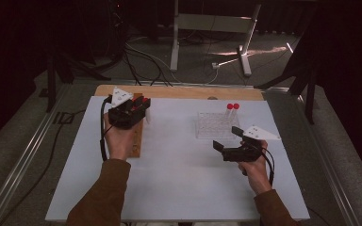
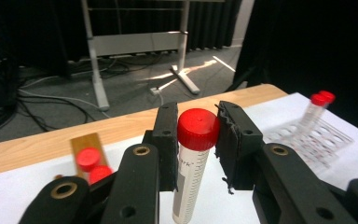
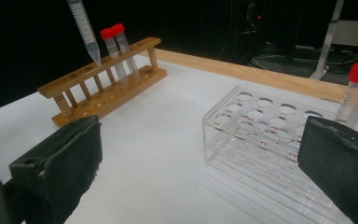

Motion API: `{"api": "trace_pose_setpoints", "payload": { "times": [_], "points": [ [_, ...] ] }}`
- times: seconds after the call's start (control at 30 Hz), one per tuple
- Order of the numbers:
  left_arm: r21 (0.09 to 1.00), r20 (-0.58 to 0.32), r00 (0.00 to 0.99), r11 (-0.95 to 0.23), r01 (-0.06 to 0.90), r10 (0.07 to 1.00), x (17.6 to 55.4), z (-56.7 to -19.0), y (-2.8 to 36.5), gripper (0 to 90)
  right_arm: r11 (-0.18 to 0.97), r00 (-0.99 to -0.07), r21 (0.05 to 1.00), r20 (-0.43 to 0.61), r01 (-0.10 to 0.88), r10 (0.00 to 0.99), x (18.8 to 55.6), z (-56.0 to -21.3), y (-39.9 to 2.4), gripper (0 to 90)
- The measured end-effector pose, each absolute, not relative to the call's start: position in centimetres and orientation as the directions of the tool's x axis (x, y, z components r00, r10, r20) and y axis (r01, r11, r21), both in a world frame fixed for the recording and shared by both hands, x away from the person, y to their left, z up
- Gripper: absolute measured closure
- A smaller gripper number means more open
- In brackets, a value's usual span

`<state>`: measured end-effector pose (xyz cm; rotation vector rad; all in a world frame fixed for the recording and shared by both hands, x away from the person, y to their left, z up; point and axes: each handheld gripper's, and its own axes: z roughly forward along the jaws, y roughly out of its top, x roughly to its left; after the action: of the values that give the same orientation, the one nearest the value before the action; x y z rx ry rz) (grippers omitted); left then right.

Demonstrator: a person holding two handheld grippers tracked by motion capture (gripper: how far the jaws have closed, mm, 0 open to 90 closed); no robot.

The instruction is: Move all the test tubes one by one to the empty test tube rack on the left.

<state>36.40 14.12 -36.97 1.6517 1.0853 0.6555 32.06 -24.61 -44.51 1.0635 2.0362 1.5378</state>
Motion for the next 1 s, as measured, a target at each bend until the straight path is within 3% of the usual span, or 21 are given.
{"api": "trace_pose_setpoints", "payload": {
  "times": [0.43,1.0],
  "points": [
    [0.934,-0.065,0.342,-0.063,0.352,0.938,37.6,-37.6,16.1,71.1,0.112,-0.648,0.935,0.144,0.337,0.748,32.0,-44.4,-24.7,0.0],
    [0.922,-0.077,0.288,-0.042,0.384,0.954,38.2,-39.7,16.8,71.0,0.109,-0.650,0.937,0.144,0.333,0.746,31.9,-44.3,-24.9,0.0]
  ]
}}
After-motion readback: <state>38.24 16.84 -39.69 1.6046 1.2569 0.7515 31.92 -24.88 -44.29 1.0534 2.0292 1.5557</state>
